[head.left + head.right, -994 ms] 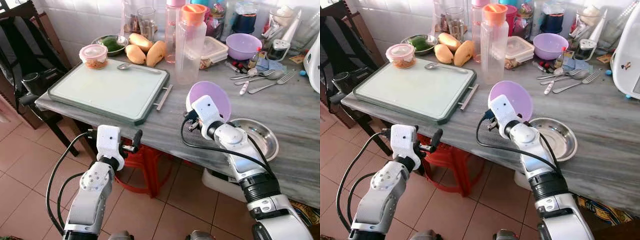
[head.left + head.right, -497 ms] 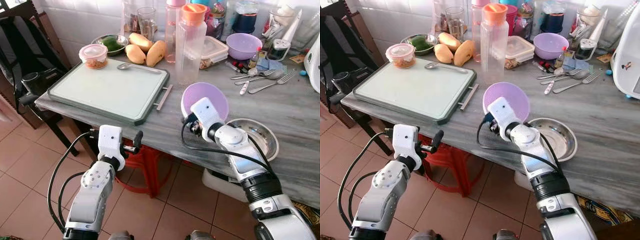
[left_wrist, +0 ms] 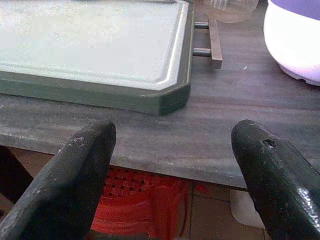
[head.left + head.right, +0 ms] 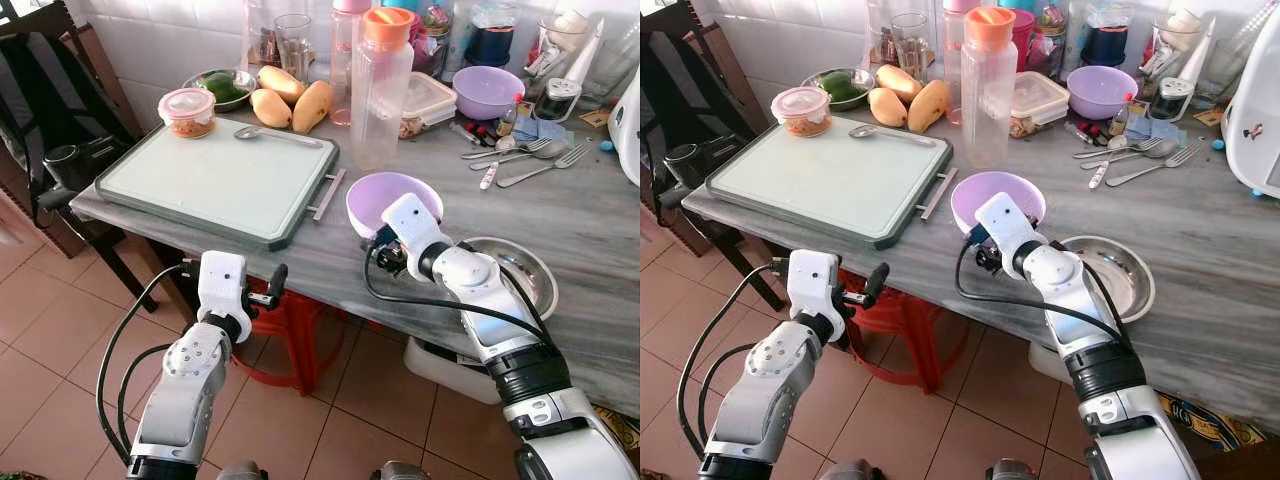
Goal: Setting the table
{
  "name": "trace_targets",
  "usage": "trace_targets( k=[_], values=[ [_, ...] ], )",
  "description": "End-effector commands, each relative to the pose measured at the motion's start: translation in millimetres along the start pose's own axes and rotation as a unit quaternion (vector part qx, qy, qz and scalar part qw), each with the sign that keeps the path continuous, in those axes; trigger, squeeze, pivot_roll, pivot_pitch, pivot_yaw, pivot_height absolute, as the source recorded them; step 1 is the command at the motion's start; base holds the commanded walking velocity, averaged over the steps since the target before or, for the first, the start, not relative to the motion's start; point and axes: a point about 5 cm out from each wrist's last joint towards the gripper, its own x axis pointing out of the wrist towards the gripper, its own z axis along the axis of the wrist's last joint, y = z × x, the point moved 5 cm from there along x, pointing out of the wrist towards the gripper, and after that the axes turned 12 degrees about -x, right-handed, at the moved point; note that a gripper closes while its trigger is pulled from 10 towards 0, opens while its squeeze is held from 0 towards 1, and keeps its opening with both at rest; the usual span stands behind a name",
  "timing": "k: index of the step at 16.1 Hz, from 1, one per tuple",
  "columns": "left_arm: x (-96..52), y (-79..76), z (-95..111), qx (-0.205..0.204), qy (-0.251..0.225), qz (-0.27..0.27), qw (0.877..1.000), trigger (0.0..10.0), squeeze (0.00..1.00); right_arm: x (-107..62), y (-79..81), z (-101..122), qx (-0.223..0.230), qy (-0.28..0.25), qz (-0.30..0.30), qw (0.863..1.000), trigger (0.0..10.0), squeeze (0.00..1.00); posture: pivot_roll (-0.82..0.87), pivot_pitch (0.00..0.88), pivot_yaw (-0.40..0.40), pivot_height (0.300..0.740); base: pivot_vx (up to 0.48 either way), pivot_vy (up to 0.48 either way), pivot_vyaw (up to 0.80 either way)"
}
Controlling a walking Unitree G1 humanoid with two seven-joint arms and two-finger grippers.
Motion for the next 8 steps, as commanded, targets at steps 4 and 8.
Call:
trace_targets(
  k=[4,8],
  values=[
    [0.4,1.3,-3,0.005,0.012,-0.001,1.0,10.0,0.0,-2.2,-9.4,15,-0.011,-0.02,-0.017,1.0,10.0,1.0,-0.03,0.017,0.058,0.74,0.0,0.0,0.0],
    [0.2,1.1,-4,0.004,0.015,-0.003,1.0,10.0,0.0,-4.8,-14.7,18,-0.009,-0.027,-0.028,0.999,10.0,1.0,-0.03,0.02,0.059,0.74,0.0,0.0,0.0]
  ],
)
